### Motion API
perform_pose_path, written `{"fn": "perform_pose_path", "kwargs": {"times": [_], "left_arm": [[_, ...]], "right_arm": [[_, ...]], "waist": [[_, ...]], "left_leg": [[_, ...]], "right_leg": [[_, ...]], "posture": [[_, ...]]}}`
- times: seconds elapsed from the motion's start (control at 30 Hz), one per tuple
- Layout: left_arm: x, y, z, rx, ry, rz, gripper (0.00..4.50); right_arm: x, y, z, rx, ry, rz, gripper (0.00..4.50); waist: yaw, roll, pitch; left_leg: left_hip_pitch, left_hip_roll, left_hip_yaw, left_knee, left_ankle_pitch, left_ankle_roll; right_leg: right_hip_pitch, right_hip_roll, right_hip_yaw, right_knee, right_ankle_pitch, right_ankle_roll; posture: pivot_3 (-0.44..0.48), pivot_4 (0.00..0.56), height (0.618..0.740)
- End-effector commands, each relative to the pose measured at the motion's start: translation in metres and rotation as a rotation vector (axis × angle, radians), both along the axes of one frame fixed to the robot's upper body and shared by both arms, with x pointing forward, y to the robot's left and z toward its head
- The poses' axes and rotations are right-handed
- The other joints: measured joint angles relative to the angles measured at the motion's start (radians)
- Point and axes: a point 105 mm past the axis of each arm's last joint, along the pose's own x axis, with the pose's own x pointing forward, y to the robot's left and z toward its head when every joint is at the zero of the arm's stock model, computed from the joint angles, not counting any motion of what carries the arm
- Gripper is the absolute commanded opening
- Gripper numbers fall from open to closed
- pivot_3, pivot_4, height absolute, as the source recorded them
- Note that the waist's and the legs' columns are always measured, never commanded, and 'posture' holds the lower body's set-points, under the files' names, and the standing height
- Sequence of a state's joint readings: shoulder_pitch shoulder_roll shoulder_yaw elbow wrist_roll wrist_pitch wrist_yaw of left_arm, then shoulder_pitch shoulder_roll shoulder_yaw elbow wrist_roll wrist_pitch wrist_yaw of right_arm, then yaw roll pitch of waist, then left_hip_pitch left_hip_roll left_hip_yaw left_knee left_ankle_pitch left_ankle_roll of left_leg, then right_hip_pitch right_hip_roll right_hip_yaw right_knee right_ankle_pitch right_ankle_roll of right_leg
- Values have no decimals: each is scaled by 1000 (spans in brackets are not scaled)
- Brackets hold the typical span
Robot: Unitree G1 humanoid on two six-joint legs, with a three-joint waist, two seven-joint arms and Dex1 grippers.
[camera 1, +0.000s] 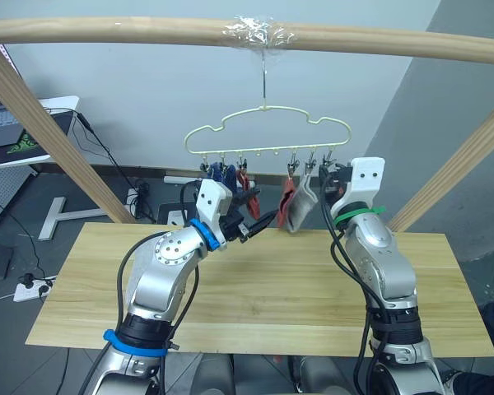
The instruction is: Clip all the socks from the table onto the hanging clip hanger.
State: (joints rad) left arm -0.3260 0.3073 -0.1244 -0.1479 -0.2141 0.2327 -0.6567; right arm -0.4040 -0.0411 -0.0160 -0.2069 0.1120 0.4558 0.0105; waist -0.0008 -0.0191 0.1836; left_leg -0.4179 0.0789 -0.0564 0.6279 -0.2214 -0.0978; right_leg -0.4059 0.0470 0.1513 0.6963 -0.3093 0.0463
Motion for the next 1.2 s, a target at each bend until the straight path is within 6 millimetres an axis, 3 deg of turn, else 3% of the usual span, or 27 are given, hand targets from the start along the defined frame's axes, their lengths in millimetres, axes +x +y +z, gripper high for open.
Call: {"fn": "perform_pose_path", "kwargs": {"times": [0.03, 0.43, 0.73, 0.87, 1.2], "left_arm": [[-1, -3, 9, -12, -42, -11, 3137], [-2, -6, 11, -16, -49, -21, 3137], [-4, -12, 32, -66, -103, -48, 3137], [-10, -16, 50, -166, -101, -102, 3137], [-14, -21, 57, -185, -98, -140, 3137]], "right_arm": [[-2, 0, 16, 10, -61, -5, 1699], [4, 5, 14, 25, -55, -13, 1699], [12, 17, 22, 33, -79, 28, 1699], [15, 16, 25, 31, -91, 26, 1699], [17, 12, 24, 23, -93, 22, 1699]], "waist": [[0, 0, 0], [0, 0, 0], [1, 0, 0], [3, 0, 0], [3, 0, 0]], "left_leg": [[0, 0, 0, 0, 0, 0], [0, 0, 0, 0, 0, 0], [0, 0, 0, 0, 0, 0], [0, 0, 0, 0, 0, 0], [0, 0, 0, 0, 0, 0]], "right_leg": [[0, 0, 0, 0, 0, 0], [0, 0, 0, 0, 0, 0], [0, 0, 0, 0, 0, 0], [0, 0, 0, 0, 0, 0], [0, 0, 0, 1, 0, 0]], "posture": [[134, 166, 740], [135, 159, 740], [139, 154, 740], [142, 152, 740], [137, 152, 740]]}}
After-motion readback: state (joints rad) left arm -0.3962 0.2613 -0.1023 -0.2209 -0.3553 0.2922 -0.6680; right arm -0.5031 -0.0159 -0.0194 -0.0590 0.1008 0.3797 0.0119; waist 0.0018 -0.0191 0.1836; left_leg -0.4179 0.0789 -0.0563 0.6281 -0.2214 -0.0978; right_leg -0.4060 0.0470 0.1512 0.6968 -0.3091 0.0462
